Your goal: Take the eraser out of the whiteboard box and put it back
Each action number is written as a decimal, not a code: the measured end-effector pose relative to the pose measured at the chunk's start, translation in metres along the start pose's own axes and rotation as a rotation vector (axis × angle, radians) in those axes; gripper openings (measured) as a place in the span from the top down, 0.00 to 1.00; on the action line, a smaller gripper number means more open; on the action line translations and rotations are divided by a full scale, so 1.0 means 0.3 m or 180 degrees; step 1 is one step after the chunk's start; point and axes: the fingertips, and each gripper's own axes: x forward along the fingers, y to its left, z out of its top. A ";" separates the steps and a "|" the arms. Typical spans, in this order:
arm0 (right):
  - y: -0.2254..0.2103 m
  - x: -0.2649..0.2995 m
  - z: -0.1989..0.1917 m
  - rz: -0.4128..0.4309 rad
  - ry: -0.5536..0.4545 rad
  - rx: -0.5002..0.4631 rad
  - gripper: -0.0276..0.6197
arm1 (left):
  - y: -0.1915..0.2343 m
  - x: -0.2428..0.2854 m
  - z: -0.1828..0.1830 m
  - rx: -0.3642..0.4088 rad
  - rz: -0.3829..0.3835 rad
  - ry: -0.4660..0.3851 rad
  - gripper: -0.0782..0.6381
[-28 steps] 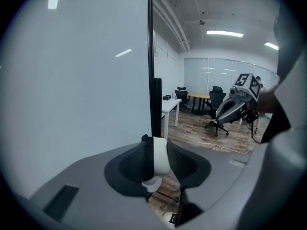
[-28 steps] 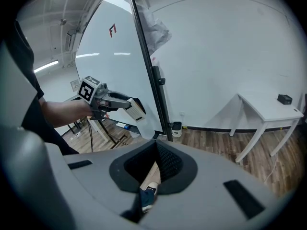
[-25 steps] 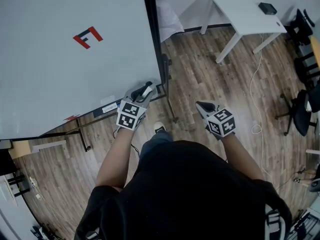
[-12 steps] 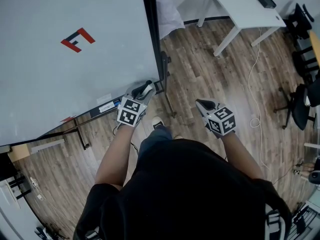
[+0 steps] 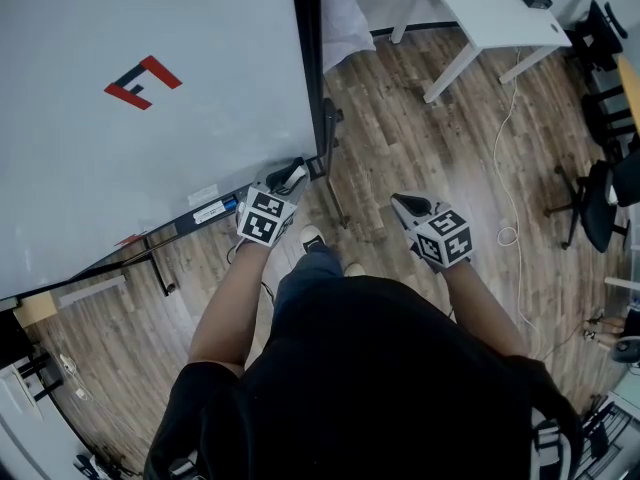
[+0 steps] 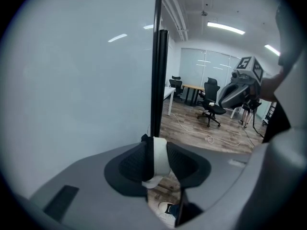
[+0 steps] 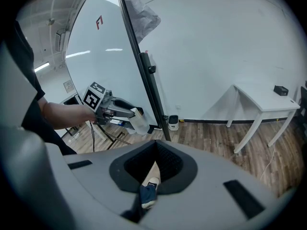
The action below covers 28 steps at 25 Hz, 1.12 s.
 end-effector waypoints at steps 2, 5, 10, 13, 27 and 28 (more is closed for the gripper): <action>-0.007 0.004 0.000 -0.0012 0.0005 0.0009 0.96 | 0.000 0.009 -0.003 0.0004 -0.0014 0.0010 0.69; -0.017 0.008 -0.002 -0.0027 0.0016 0.0027 0.96 | 0.000 0.022 -0.014 0.0006 -0.0038 0.0036 0.69; -0.024 0.016 -0.006 -0.0029 0.0035 0.0040 0.96 | -0.002 0.037 -0.022 0.0002 -0.0071 0.0066 0.69; -0.022 0.020 -0.007 -0.0028 0.0043 0.0043 0.96 | -0.004 0.043 -0.024 -0.0005 -0.0078 0.0065 0.69; 0.000 0.018 -0.009 -0.0012 0.0035 0.0034 0.96 | 0.002 0.060 -0.039 -0.0024 -0.0021 0.0010 0.69; 0.002 0.017 -0.007 -0.0009 0.0031 0.0030 0.96 | 0.002 0.060 -0.037 -0.0026 -0.0011 0.0010 0.69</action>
